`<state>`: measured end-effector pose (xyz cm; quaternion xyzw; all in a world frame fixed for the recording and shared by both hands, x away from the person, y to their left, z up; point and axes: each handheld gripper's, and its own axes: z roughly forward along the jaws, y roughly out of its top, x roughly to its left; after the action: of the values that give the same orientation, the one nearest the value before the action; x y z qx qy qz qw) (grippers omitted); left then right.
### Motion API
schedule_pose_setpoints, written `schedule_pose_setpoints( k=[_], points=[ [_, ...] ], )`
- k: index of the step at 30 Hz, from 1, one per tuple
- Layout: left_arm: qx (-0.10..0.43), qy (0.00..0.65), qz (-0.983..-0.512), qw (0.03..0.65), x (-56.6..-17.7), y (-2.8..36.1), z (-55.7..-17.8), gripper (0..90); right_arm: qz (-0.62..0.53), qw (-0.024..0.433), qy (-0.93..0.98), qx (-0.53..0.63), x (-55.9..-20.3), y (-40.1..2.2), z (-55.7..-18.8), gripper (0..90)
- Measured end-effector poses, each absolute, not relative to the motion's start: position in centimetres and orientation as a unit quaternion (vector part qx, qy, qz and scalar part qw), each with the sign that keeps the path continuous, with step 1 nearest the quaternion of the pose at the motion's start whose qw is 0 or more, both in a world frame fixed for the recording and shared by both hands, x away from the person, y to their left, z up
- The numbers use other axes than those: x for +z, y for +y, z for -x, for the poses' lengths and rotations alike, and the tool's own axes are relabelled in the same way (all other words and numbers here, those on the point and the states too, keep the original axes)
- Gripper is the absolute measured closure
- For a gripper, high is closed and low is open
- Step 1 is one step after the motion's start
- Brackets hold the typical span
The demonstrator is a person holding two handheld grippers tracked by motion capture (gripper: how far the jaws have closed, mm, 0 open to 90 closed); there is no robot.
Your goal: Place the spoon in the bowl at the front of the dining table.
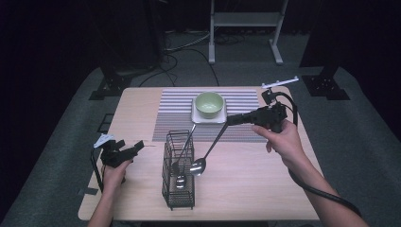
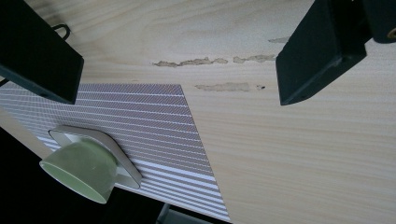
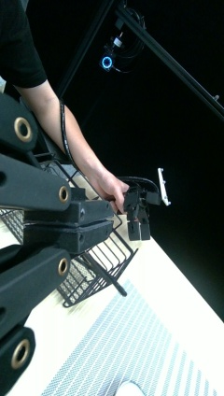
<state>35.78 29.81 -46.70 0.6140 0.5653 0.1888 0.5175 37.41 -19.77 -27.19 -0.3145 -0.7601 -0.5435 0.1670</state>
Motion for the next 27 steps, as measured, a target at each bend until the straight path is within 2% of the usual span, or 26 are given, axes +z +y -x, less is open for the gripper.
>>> schedule_pose_setpoints(
  k=[27],
  points=[
    [0.19, 0.567, -0.613, 0.517, -46.7, 29.9, -35.7, 0.0, 0.349, 0.164, -0.747, -0.542, -29.3, -23.1, -37.6, 88.9]
  ],
)
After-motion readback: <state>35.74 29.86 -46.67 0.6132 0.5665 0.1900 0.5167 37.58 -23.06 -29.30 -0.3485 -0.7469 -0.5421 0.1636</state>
